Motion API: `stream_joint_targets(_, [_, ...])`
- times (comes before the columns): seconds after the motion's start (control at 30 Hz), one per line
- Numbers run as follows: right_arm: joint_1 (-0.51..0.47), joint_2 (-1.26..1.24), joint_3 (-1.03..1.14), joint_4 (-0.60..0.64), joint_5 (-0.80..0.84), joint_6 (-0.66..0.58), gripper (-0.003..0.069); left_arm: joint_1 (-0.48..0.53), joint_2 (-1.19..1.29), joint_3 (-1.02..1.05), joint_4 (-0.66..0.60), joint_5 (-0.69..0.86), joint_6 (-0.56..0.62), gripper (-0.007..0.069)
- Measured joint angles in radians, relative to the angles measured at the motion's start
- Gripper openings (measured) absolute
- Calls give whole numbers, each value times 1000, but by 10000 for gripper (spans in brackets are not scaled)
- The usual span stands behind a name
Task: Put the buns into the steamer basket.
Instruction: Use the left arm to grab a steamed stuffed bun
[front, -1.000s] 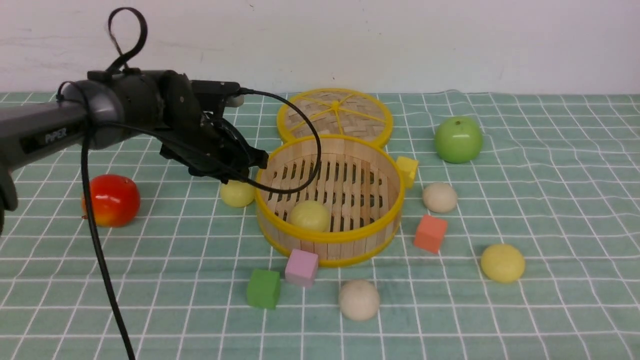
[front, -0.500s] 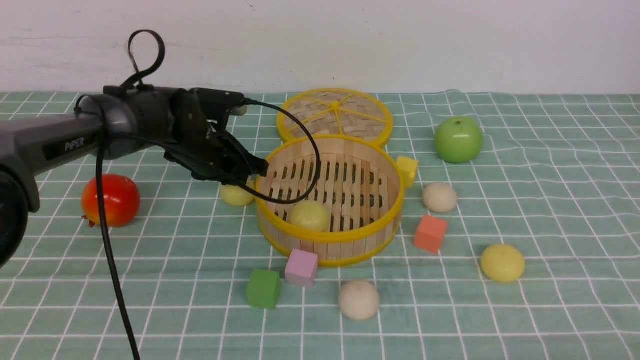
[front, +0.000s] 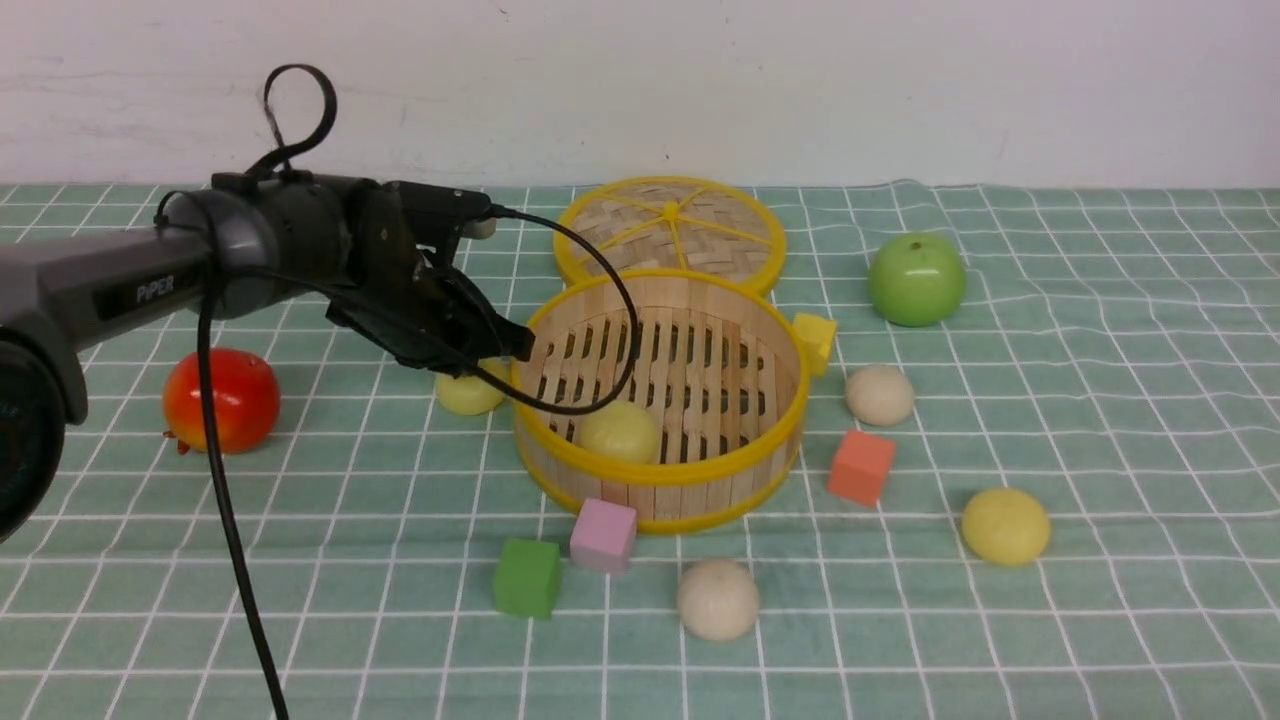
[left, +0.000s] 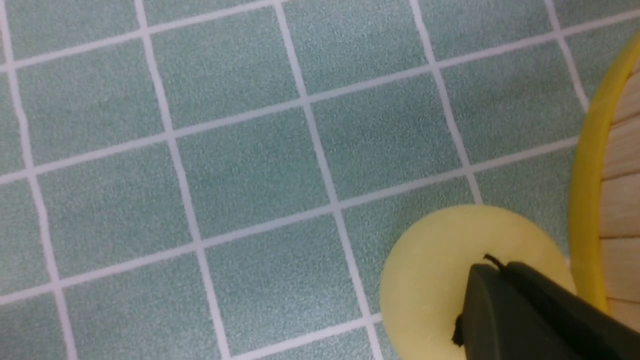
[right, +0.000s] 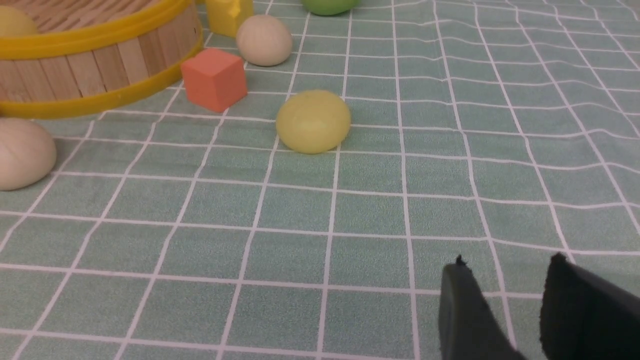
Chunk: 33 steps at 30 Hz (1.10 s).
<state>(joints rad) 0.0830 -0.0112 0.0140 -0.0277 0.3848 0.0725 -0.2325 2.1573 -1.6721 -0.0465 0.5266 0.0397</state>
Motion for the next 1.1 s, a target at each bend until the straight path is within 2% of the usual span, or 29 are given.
stream_joint_targets(0.23, [0, 0, 0, 0, 0, 0, 240, 0, -4, -49, 3, 55, 0, -8])
stream_joint_targets(0.37, [0, 0, 0, 0, 0, 0, 240, 0, -12, -54, 3, 56, 0, 50])
stream_joint_targets(0.53, [0, 0, 0, 0, 0, 0, 240, 0, -12, -54, 3, 68, 0, 183])
stream_joint_targets(0.67, [0, 0, 0, 0, 0, 0, 240, 0, -3, -54, 3, 47, 0, 248])
stream_joint_targets(1.0, [0, 0, 0, 0, 0, 0, 240, 0, 47, -54, 11, 20, 0, 262])
stream_joint_targets(1.1, [0, 0, 0, 0, 0, 0, 240, 0, 54, -59, 18, 15, 0, 243])
